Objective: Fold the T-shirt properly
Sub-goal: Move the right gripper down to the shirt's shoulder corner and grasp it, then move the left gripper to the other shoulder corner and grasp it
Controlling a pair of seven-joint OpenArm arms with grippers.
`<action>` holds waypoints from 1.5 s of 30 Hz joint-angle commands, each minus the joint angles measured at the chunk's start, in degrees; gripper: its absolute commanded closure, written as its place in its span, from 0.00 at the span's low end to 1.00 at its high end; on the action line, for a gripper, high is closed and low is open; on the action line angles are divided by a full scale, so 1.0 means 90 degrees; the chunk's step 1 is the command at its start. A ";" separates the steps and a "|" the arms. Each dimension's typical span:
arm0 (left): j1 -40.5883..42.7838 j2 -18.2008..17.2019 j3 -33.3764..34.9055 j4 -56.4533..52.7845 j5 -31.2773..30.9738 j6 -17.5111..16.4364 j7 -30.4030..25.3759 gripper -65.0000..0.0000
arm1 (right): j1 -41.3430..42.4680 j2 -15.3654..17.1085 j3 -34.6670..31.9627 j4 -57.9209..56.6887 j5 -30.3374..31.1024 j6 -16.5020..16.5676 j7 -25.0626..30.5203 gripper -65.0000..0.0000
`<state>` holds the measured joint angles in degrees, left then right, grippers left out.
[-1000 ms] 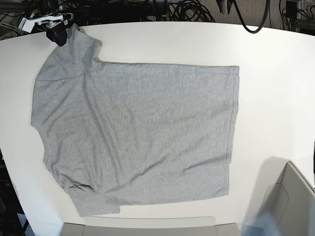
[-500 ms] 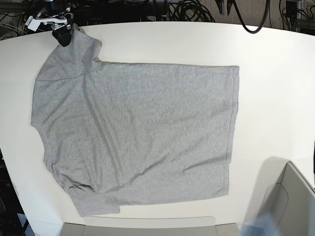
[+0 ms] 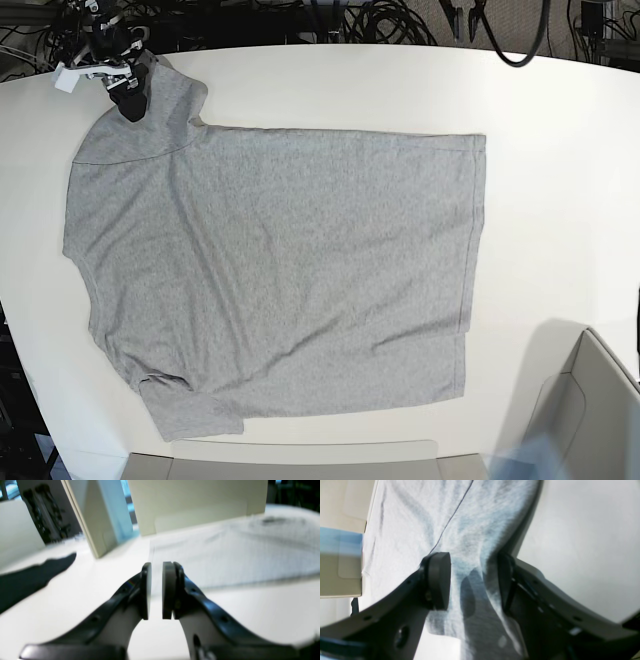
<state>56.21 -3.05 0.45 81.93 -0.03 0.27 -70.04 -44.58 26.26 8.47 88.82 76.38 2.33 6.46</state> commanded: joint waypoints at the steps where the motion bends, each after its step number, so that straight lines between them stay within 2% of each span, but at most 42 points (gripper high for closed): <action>1: 0.0148 -0.0008 0.0014 0.0367 -0.0040 0.0043 -0.0017 0.86 | -0.0092 0.0017 -0.0018 -0.0027 0.0007 -0.0264 -0.0361 0.55; 7: 0.0217 -0.0018 0.0033 0.2017 -0.0050 0.0043 0.1418 0.85 | -0.0112 0.0066 -0.0028 -0.0017 0.0007 -0.0254 -0.0361 0.55; 11: 0.0275 -0.0037 0.0375 0.3092 -0.0245 0.0043 0.3050 0.77 | -0.0131 0.0066 -0.0028 -0.0027 -0.0003 -0.0254 -0.0361 0.55; 14: 0.0090 -0.0233 0.0561 0.3756 -0.1085 -0.0006 0.4749 0.69 | -0.0141 0.0066 -0.0028 -0.0037 -0.0003 -0.0254 -0.0361 0.55; 17: -0.0497 -0.0653 0.0580 0.3893 -0.1926 -0.0016 0.6302 0.66 | -0.0141 0.0066 -0.0028 -0.0037 -0.0003 -0.0254 -0.0371 0.55; 21: -0.1239 -0.1258 0.0551 0.3893 -0.3430 -0.0016 0.7856 0.66 | -0.0141 0.0076 -0.0028 -0.0047 -0.0003 -0.0254 -0.0371 0.55; 24: -0.1581 -0.1688 0.0365 0.3844 -0.4622 0.0004 0.8383 0.66 | -0.0141 0.0076 -0.0028 -0.0047 -0.0003 -0.0254 -0.0371 0.55; 27: -0.1766 -0.1923 0.0033 0.3727 -0.5315 0.0023 0.8793 0.66 | -0.0151 0.0076 -0.0028 -0.0047 -0.0003 -0.0254 -0.0371 0.55; 32: -0.2167 -0.1903 -0.0983 0.3229 -0.6106 -0.0016 1.0063 0.63 | -0.0151 0.0076 -0.0028 -0.0047 -0.0081 -0.0254 -0.0371 0.55; 37: -0.2489 -0.1923 -0.1491 0.2858 -0.6390 -0.0084 1.1020 0.55 | -0.0102 0.0027 -0.0028 -0.0027 -0.0706 -0.0254 -0.0371 0.55; 39: -0.2597 -0.1903 -0.1549 0.2809 -0.6390 -0.0426 1.1294 0.55 | -0.0092 0.0027 -0.0028 -0.0027 -0.0745 -0.0254 -0.0371 0.55; 41: -0.2694 -0.1874 -0.1637 0.2652 -0.6399 -0.0699 1.1470 0.55 | -0.0092 0.0027 -0.0028 -0.0027 -0.0706 -0.0264 -0.0371 0.55; 45: -0.2929 -0.1776 -0.1735 0.2066 -0.6380 -0.0748 1.1636 0.55 | -0.0092 0.0017 -0.0038 -0.0027 -0.0716 -0.0264 -0.0371 0.55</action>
<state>29.52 -18.44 -14.76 99.55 -56.97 -5.93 35.14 -44.60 26.13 8.40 88.82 70.28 2.55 6.31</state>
